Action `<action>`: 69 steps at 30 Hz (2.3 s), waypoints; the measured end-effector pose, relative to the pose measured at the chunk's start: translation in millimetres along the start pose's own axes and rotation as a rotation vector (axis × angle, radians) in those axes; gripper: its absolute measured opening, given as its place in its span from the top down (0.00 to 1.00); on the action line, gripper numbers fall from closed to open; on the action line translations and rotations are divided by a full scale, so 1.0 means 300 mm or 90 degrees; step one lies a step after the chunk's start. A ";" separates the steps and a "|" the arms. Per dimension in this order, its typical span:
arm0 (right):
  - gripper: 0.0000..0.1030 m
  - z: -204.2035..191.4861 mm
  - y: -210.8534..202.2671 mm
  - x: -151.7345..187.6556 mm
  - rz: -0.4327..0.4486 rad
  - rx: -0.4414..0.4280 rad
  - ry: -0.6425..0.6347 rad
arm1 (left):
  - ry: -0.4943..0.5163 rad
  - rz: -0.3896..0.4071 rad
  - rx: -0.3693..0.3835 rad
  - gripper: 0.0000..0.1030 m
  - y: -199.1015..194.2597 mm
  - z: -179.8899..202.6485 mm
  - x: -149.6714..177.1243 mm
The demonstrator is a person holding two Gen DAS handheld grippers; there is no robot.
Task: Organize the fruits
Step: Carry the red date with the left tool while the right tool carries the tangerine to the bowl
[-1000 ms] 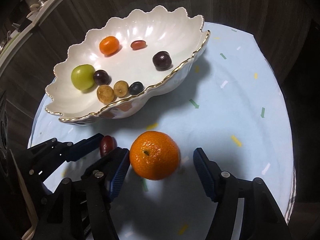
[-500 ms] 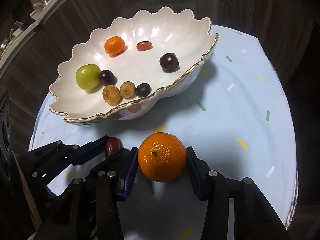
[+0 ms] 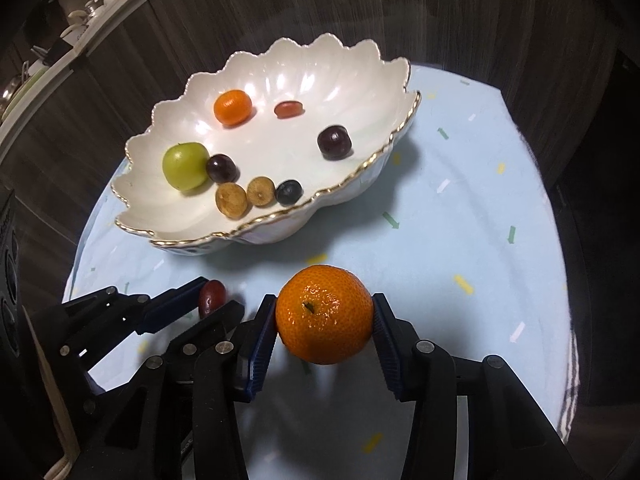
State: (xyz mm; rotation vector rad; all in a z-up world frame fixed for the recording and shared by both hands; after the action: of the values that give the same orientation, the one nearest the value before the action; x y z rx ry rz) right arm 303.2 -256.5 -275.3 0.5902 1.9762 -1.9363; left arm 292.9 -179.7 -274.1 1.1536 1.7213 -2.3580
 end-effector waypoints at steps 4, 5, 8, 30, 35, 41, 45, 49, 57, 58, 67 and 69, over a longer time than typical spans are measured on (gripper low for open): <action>0.54 -0.011 -0.038 -0.007 0.012 -0.002 0.000 | 0.000 0.008 -0.004 0.77 -0.031 -0.002 -0.006; 0.54 -0.014 -0.048 -0.008 0.015 -0.003 0.000 | 0.001 0.011 -0.006 0.77 -0.041 -0.002 -0.007; 0.54 -0.020 -0.073 -0.009 0.023 -0.005 0.002 | 0.002 0.018 -0.010 0.77 -0.070 0.000 -0.011; 0.54 -0.046 -0.244 -0.073 0.086 -0.004 0.001 | 0.010 0.076 -0.032 0.77 -0.243 -0.006 -0.081; 0.54 -0.052 -0.255 -0.093 0.093 -0.005 0.000 | 0.008 0.085 -0.039 0.77 -0.261 -0.024 -0.102; 0.54 -0.058 -0.250 -0.115 0.097 -0.006 0.001 | 0.000 0.088 -0.045 0.77 -0.259 -0.056 -0.118; 0.54 -0.063 -0.243 -0.124 0.097 -0.007 0.002 | -0.009 0.088 -0.052 0.77 -0.254 -0.086 -0.128; 0.54 -0.069 -0.228 -0.142 0.098 -0.002 0.001 | -0.017 0.088 -0.057 0.77 -0.246 -0.116 -0.139; 0.54 -0.071 -0.199 -0.174 0.096 -0.003 0.005 | -0.030 0.091 -0.063 0.77 -0.225 -0.162 -0.173; 0.54 -0.070 -0.194 -0.180 0.096 -0.003 0.006 | -0.031 0.092 -0.063 0.77 -0.224 -0.168 -0.179; 0.54 -0.062 -0.154 -0.233 0.098 0.005 0.010 | -0.039 0.090 -0.064 0.77 -0.187 -0.204 -0.228; 0.54 -0.057 -0.142 -0.242 0.097 0.006 0.014 | -0.039 0.086 -0.062 0.77 -0.173 -0.208 -0.233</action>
State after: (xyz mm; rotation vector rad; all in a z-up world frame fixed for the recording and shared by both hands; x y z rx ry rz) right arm 346.2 -244.9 -201.9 0.7448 1.8772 -1.8555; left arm 357.3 -135.4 -200.8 1.1311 1.6625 -2.1832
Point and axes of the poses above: each gripper's, at about its wrist camera, not at the fingertips, and y roughly the way its jaws point, z to its right, x to its underside, the point moved 8 cm from there along y, roughly the way its jaws point, and after that the axes turned 10 degrees about x, right-handed, at the moved point
